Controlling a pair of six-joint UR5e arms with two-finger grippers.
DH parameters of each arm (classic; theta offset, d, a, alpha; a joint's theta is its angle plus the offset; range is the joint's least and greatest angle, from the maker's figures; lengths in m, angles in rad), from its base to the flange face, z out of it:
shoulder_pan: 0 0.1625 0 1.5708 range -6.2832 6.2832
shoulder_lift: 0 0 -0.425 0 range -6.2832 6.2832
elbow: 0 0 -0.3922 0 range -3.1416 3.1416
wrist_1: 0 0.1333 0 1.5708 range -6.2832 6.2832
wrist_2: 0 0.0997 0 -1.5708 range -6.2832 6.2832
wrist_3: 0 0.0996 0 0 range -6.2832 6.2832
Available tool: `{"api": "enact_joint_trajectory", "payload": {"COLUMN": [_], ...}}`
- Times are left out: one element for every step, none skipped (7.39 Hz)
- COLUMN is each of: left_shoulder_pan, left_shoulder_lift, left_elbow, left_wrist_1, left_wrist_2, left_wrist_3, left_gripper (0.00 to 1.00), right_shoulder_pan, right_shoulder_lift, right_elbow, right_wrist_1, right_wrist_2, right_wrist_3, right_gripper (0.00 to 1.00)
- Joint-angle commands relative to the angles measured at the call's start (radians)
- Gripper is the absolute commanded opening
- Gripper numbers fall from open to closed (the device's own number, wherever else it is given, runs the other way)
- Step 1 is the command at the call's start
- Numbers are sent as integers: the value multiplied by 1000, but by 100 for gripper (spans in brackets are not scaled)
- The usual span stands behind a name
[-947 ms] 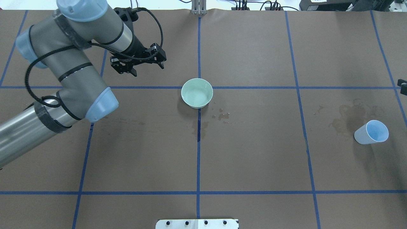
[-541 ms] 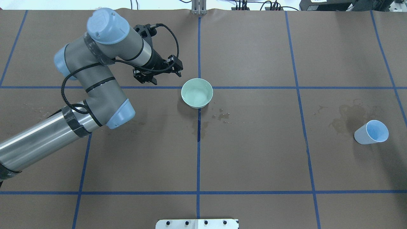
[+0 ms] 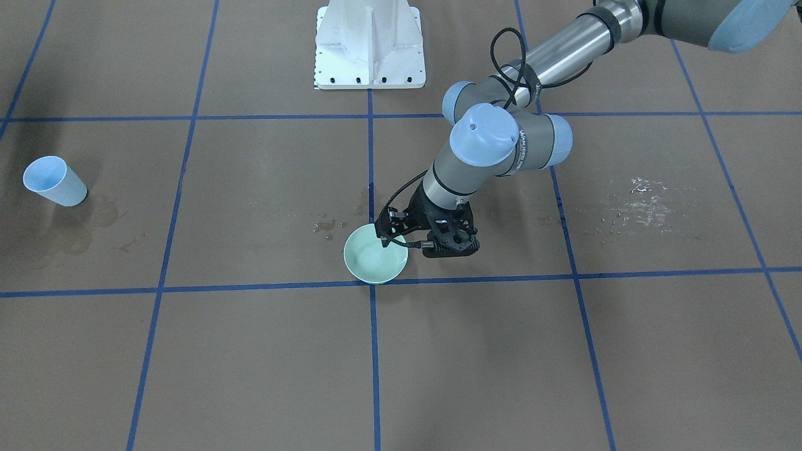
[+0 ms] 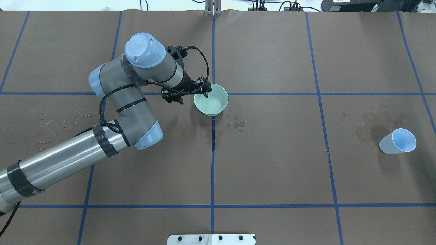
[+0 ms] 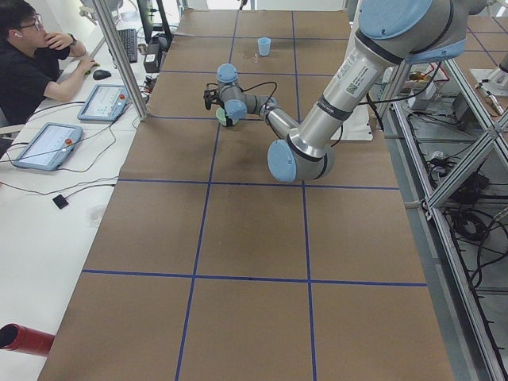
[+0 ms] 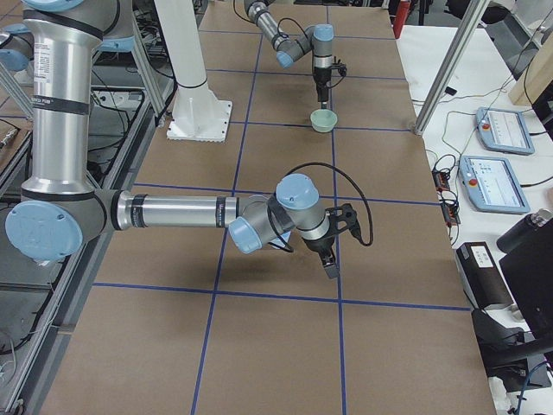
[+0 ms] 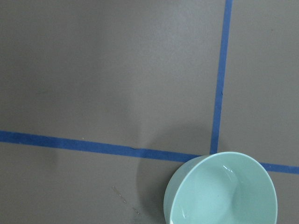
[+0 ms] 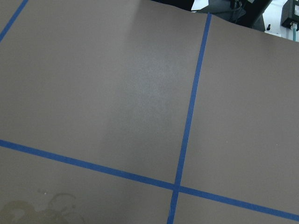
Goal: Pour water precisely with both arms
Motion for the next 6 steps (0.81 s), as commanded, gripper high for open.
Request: {"api": "enact_joint_trajectory", "payload": {"left_shoulder_pan": [23, 27, 29, 29, 29, 26], "left_shoulder_lift": [-36, -36, -34, -33, -34, -34], "left_elbow": [70, 79, 81, 81, 81, 73], "left_wrist_1": [-29, -33, -34, -34, -28, -20], "left_wrist_2": [57, 59, 59, 59, 59, 60], "left_wrist_3": [0, 0, 1, 5, 6, -2], "left_gripper": [82, 68, 52, 32, 0, 0], "right_shoulder_pan": [27, 27, 27, 29, 32, 38], "right_shoulder_lift": [19, 19, 17, 16, 16, 13], "right_elbow": [-67, -70, -70, -70, -70, -70], "right_wrist_1": [-14, -15, -14, -14, -14, -14], "right_wrist_2": [57, 57, 59, 59, 60, 62], "right_wrist_3": [-46, -49, -49, -49, -49, -49], "right_gripper": [99, 99, 99, 99, 99, 99]}}
